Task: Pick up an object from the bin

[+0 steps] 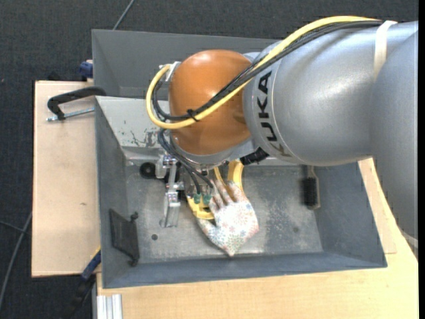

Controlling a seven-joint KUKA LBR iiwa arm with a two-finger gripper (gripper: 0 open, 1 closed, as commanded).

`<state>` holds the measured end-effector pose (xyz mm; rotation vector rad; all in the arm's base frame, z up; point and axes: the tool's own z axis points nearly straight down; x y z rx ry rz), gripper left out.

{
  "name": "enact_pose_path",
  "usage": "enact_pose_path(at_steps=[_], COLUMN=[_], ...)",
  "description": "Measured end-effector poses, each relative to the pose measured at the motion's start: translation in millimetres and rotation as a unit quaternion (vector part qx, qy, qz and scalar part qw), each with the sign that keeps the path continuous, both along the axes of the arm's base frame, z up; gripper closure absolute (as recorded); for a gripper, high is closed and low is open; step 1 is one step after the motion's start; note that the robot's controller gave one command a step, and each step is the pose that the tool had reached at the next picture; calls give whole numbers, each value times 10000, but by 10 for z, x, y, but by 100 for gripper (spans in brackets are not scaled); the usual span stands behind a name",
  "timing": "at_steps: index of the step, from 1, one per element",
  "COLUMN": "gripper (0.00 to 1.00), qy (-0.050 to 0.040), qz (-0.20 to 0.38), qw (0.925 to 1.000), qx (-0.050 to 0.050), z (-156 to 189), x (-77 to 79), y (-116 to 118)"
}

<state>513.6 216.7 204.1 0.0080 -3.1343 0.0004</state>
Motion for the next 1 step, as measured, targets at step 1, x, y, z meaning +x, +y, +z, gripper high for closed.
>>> enact_pose_path(at_steps=[1], gripper=[0], qy=[-42], qz=[-19], qw=[10000], qx=[13], z=[50], x=[20], y=[-12])
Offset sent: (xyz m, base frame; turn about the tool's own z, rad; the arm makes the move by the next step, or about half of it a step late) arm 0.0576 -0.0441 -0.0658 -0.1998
